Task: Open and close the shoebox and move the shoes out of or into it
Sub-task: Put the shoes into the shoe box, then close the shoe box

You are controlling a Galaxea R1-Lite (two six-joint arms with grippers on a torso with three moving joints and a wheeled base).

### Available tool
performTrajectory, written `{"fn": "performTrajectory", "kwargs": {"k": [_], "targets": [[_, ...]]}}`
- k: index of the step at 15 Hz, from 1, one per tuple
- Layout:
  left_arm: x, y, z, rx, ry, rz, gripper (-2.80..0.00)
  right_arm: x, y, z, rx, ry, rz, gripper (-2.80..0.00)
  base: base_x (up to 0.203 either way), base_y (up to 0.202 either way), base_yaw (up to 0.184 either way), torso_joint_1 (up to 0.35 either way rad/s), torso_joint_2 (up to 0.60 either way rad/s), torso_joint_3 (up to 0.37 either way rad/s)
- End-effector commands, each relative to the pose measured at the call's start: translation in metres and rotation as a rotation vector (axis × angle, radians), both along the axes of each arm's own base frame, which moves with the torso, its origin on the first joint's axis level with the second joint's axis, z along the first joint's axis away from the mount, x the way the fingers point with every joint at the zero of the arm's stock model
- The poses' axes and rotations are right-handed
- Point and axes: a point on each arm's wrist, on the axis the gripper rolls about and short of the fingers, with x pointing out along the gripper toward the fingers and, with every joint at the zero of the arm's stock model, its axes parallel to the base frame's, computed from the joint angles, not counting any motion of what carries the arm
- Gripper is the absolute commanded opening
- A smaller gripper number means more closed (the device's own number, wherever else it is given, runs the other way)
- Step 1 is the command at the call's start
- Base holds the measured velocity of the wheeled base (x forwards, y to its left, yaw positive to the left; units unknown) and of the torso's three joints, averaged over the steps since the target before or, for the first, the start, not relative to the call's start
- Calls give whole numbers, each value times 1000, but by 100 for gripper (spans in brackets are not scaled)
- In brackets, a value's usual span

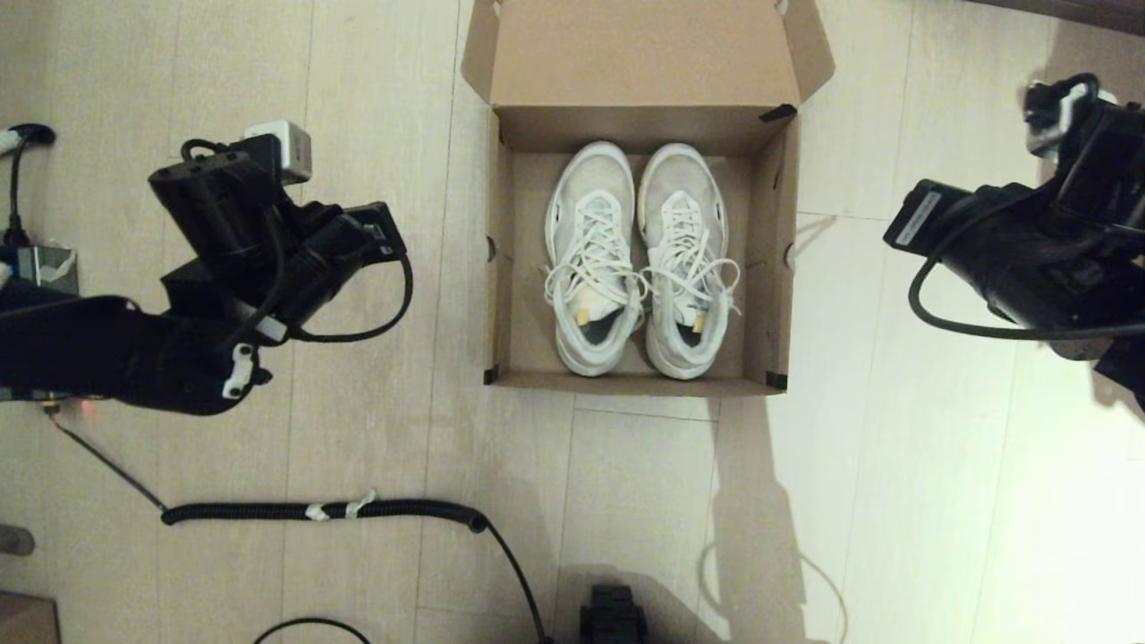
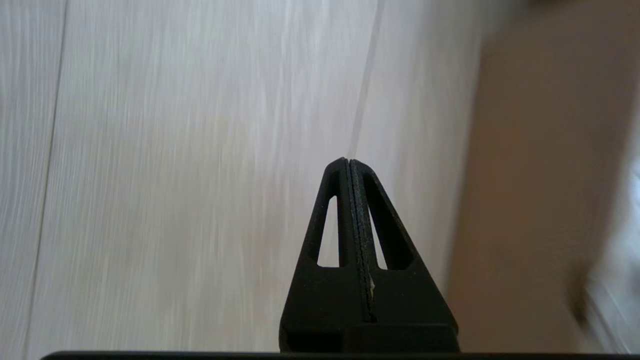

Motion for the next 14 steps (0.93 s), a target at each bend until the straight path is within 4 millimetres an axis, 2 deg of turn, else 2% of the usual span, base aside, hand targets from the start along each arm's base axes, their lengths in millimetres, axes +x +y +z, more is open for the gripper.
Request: {"fn": "performTrajectory", "kwargs": {"k": [1,4,6,7,11,12,14], "targets": [[42,-7,-21,3,-37,12,-280,21,-14,-8,83,-2,-37,-280,0,0,0,0,0,0],[64,-16,-13,-32,-236,5,-280,63,-12,-30,253,-50,-5,-280,0,0,0,0,0,0],[74,-16,-1,-122,-309,-24,-280,91,-13,-53,294,-66,3,-280,0,0,0,0,0,0],[78,-15,2,-165,-306,-39,-280,103,-19,-57,319,-84,-7,-280,0,0,0,0,0,0],[90,-20,9,-235,-300,-225,-280,147,-60,-43,514,-243,12,-280,0,0,0,0,0,0],[94,-22,11,-269,-301,-257,-280,155,-69,-40,582,-269,41,-280,0,0,0,0,0,0],[97,-31,13,-350,-277,-316,-280,157,-71,-43,685,-227,125,-280,0,0,0,0,0,0]]}}
